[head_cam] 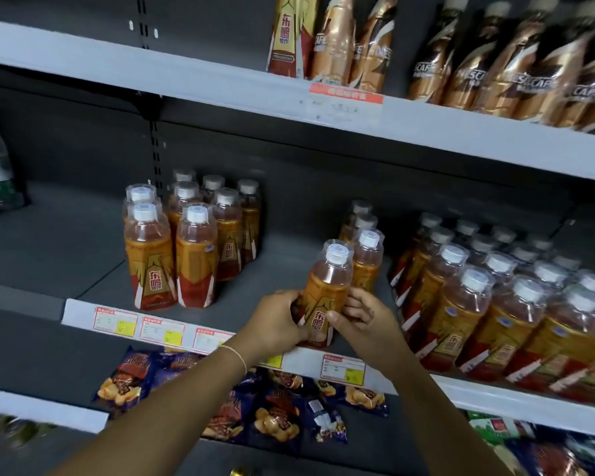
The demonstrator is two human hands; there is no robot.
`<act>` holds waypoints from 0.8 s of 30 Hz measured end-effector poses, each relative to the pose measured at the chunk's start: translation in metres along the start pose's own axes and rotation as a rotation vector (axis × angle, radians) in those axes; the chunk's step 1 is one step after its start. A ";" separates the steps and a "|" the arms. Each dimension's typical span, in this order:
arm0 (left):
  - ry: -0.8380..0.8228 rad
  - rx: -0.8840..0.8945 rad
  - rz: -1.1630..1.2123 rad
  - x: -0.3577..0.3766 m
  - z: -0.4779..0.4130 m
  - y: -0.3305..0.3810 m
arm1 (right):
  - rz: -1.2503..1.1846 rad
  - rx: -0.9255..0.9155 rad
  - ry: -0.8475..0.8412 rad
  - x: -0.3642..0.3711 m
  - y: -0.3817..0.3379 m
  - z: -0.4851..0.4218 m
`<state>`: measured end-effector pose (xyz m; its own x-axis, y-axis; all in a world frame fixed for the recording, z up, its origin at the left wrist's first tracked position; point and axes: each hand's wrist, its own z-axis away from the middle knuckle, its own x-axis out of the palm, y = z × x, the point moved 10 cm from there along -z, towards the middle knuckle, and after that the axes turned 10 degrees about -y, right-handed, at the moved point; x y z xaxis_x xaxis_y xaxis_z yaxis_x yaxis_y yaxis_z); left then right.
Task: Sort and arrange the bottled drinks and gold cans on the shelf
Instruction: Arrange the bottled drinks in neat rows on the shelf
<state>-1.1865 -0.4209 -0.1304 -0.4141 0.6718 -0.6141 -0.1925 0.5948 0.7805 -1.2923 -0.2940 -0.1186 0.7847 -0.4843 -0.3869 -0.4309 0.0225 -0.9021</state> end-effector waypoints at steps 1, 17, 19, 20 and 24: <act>0.014 -0.003 0.011 0.004 0.001 0.002 | 0.001 0.009 -0.006 -0.002 0.005 0.004; -0.117 -0.018 0.001 0.058 -0.006 0.021 | -0.067 -0.010 0.052 -0.034 0.037 0.033; -0.103 -0.014 -0.011 0.059 -0.006 0.023 | -0.067 -0.001 0.055 -0.034 0.039 0.032; -0.096 -0.012 -0.016 0.060 -0.007 0.023 | -0.062 0.004 0.065 -0.034 0.041 0.032; -0.078 0.002 -0.028 0.061 -0.008 0.020 | -0.053 0.013 0.088 -0.034 0.044 0.031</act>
<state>-1.2224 -0.3712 -0.1511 -0.3384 0.6873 -0.6427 -0.2012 0.6144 0.7630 -1.3241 -0.2492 -0.1515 0.7641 -0.5596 -0.3208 -0.3833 0.0061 -0.9236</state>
